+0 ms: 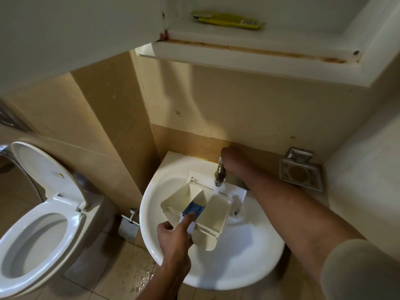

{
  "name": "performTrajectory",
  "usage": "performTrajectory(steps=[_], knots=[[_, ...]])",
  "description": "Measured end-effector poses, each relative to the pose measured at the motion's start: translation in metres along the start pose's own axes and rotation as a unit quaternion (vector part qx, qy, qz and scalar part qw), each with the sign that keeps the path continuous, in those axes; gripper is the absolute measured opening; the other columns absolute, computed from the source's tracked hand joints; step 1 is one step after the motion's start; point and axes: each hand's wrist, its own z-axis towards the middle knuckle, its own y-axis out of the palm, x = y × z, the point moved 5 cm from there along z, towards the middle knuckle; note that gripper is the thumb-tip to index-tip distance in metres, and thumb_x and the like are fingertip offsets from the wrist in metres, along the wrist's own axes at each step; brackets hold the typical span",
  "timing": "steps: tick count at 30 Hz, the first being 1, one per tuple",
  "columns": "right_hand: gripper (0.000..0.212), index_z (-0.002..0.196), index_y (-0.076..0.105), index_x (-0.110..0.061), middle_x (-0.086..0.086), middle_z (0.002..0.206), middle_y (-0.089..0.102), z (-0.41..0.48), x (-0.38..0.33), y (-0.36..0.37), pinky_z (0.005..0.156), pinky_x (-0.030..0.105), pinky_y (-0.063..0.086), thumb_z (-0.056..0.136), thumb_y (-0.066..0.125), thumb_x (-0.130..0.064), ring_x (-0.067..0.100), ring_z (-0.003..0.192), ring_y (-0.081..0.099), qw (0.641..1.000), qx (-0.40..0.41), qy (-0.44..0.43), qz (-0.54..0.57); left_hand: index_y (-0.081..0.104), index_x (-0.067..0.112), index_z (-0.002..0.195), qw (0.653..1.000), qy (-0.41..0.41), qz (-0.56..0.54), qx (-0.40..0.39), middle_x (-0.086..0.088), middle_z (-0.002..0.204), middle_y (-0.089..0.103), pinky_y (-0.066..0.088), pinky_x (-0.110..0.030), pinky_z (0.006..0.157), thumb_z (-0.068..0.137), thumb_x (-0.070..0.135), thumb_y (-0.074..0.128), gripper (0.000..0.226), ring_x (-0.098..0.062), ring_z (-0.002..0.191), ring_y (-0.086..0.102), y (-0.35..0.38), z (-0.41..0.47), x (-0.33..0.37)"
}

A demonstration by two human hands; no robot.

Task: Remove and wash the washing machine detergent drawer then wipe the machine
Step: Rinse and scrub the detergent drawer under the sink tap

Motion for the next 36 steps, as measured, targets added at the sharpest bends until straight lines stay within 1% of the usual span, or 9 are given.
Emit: performTrajectory(steps=[3,5,8,12,19,23,27,33,36], knots=[[0.017,0.106,0.068,-0.005,0.012,0.11,0.066,-0.001,-0.002,-0.001,0.089,0.034,0.053,0.091,0.061,-0.008,0.025,0.1,0.065,1.0,-0.007,0.002,0.0,0.051,0.008,0.114,1.0,-0.02,-0.015,-0.014,-0.015,0.11,0.06,0.062,-0.05,0.075,0.078,0.014,0.085,0.05,-0.034,0.1,0.065,0.001,0.001,-0.013],[0.017,0.105,0.069,-0.005,0.012,0.109,0.067,-0.002,-0.003,-0.001,0.089,0.035,0.054,0.09,0.062,-0.008,0.025,0.098,0.065,1.0,-0.013,0.006,0.0,0.05,0.009,0.116,0.999,-0.03,-0.025,-0.021,-0.014,0.111,0.06,0.062,-0.049,0.074,0.078,0.013,0.084,0.051,-0.033,0.101,0.065,0.006,-0.004,-0.02],[0.017,0.104,0.069,-0.004,0.013,0.109,0.067,-0.002,-0.004,-0.003,0.088,0.035,0.054,0.09,0.062,-0.008,0.025,0.097,0.066,1.0,-0.015,0.011,0.0,0.049,0.007,0.114,0.996,-0.048,-0.065,-0.026,-0.013,0.107,0.06,0.061,-0.047,0.075,0.079,0.008,0.083,0.049,-0.03,0.096,0.064,0.011,-0.011,-0.029],[0.017,0.106,0.066,-0.002,0.013,0.109,0.066,-0.005,-0.004,-0.005,0.086,0.032,0.053,0.092,0.061,-0.009,0.025,0.098,0.065,1.0,-0.015,0.02,-0.006,0.048,0.005,0.114,0.993,-0.061,-0.093,-0.044,-0.011,0.104,0.061,0.059,-0.053,0.083,0.08,0.005,0.082,0.048,-0.027,0.086,0.063,0.014,-0.015,-0.034],[0.019,0.11,0.064,-0.002,0.013,0.112,0.064,-0.009,-0.006,-0.009,0.084,0.03,0.05,0.092,0.06,-0.008,0.025,0.099,0.064,0.999,-0.011,0.021,-0.025,0.048,0.012,0.117,0.99,-0.063,-0.111,-0.059,-0.017,0.107,0.068,0.06,-0.041,0.067,0.073,0.005,0.087,0.059,-0.036,0.09,0.071,0.021,-0.024,-0.032],[0.022,0.114,0.063,-0.002,0.013,0.114,0.063,-0.011,-0.006,-0.012,0.087,0.03,0.051,0.093,0.058,-0.008,0.025,0.103,0.064,0.999,-0.015,0.033,-0.014,0.05,0.013,0.109,0.991,-0.048,-0.103,-0.073,-0.016,0.108,0.064,0.061,-0.04,0.067,0.073,0.002,0.086,0.052,-0.033,0.093,0.07,0.033,-0.032,-0.031],[0.019,0.108,0.065,0.0,0.016,0.11,0.065,-0.011,-0.006,-0.013,0.083,0.034,0.052,0.095,0.053,-0.007,0.029,0.1,0.064,0.999,-0.021,0.042,0.0,0.051,0.012,0.114,0.987,-0.069,-0.122,-0.083,-0.013,0.111,0.066,0.061,-0.042,0.07,0.074,0.0,0.085,0.054,-0.033,0.095,0.069,0.037,-0.033,-0.038],[0.019,0.109,0.066,-0.002,0.013,0.111,0.064,-0.01,-0.006,-0.013,0.09,0.032,0.052,0.094,0.057,-0.01,0.024,0.1,0.064,0.998,-0.024,0.056,0.017,0.051,0.01,0.115,0.986,-0.079,-0.122,-0.084,-0.015,0.111,0.065,0.06,-0.038,0.062,0.075,-0.001,0.082,0.052,-0.031,0.088,0.066,0.036,-0.03,-0.039],[0.019,0.109,0.066,-0.001,0.013,0.112,0.064,-0.01,-0.006,-0.014,0.091,0.032,0.051,0.094,0.057,-0.01,0.025,0.102,0.063,0.998,-0.026,0.058,0.021,0.052,0.011,0.117,0.985,-0.09,-0.124,-0.081,-0.016,0.112,0.065,0.061,-0.039,0.063,0.074,-0.001,0.083,0.054,-0.034,0.094,0.065,0.036,-0.028,-0.042]])
